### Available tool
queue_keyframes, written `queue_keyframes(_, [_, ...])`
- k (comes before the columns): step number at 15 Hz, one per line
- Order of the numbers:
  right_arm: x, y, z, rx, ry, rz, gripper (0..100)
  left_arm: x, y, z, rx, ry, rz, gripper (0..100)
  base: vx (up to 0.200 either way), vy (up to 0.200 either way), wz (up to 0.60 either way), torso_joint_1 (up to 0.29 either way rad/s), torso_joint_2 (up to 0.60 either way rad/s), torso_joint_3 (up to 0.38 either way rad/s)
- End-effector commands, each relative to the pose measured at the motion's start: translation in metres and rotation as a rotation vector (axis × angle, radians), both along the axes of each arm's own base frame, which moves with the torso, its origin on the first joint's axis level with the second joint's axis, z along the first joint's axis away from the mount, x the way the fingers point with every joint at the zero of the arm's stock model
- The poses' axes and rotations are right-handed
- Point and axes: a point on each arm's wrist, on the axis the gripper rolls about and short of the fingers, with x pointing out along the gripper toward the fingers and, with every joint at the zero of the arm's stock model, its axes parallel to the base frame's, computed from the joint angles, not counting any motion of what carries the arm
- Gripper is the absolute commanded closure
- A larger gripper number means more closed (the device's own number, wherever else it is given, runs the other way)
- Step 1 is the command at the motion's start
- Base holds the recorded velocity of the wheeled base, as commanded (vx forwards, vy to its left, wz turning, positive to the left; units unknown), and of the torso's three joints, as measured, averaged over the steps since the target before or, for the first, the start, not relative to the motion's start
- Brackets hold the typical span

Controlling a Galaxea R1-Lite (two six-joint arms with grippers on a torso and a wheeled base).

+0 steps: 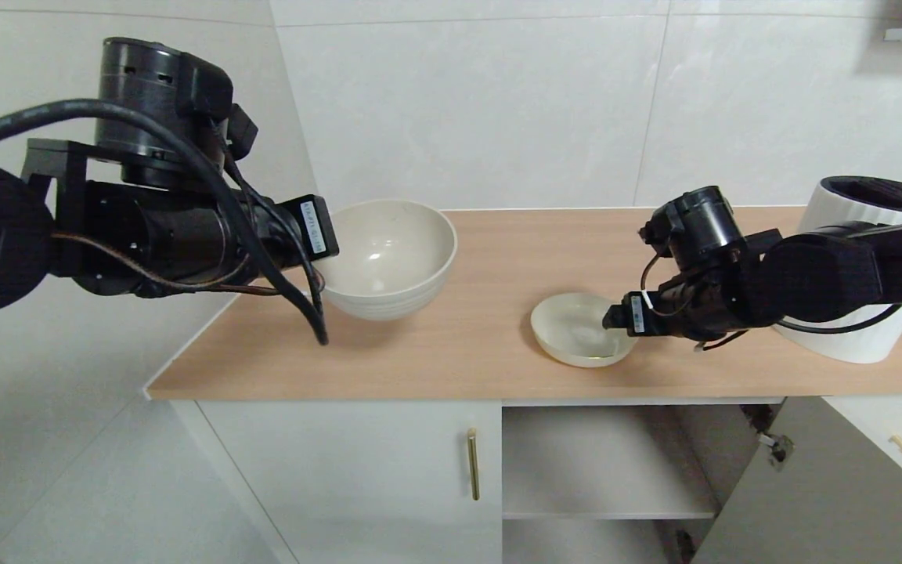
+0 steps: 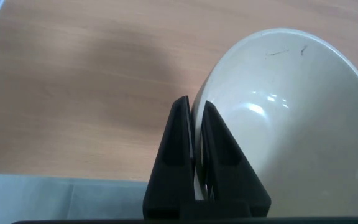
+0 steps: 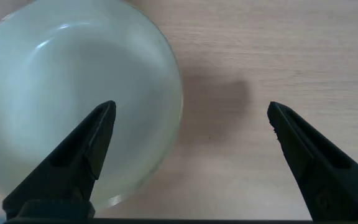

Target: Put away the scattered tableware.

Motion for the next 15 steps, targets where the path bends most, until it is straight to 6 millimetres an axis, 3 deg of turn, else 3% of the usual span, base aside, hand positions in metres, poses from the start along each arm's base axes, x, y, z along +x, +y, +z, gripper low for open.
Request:
queue_keyframes(1, [0.010, 0.004, -0.014, 0.005, 0.028, -0.015, 0, -0.003, 0.001, 0.003, -0.004, -0.008, 0.000, 100, 0.000, 0.000, 0.00, 0.000, 0.00, 0.000])
queue_keyframes(5, [0.016, 0.007, -0.020, 0.022, 0.018, -0.025, 0, -0.003, 0.001, 0.003, -0.004, -0.008, 0.000, 100, 0.000, 0.000, 0.00, 0.000, 0.00, 0.000])
queue_keyframes(6, [0.016, 0.008, -0.020, 0.024, 0.019, -0.023, 100, -0.003, 0.001, 0.003, -0.004, -0.008, 0.000, 100, 0.000, 0.000, 0.00, 0.000, 0.00, 0.000])
queue_keyframes(11, [0.014, 0.007, -0.016, 0.036, 0.011, -0.019, 100, -0.004, 0.002, 0.004, -0.017, -0.012, 0.005, 100, 0.000, 0.000, 0.00, 0.000, 0.00, 0.000])
queue_keyframes(15, [-0.005, 0.004, 0.016, 0.097, -0.053, -0.023, 100, -0.004, 0.001, 0.002, -0.013, -0.005, 0.003, 100, 0.000, 0.000, 0.00, 0.000, 0.00, 0.000])
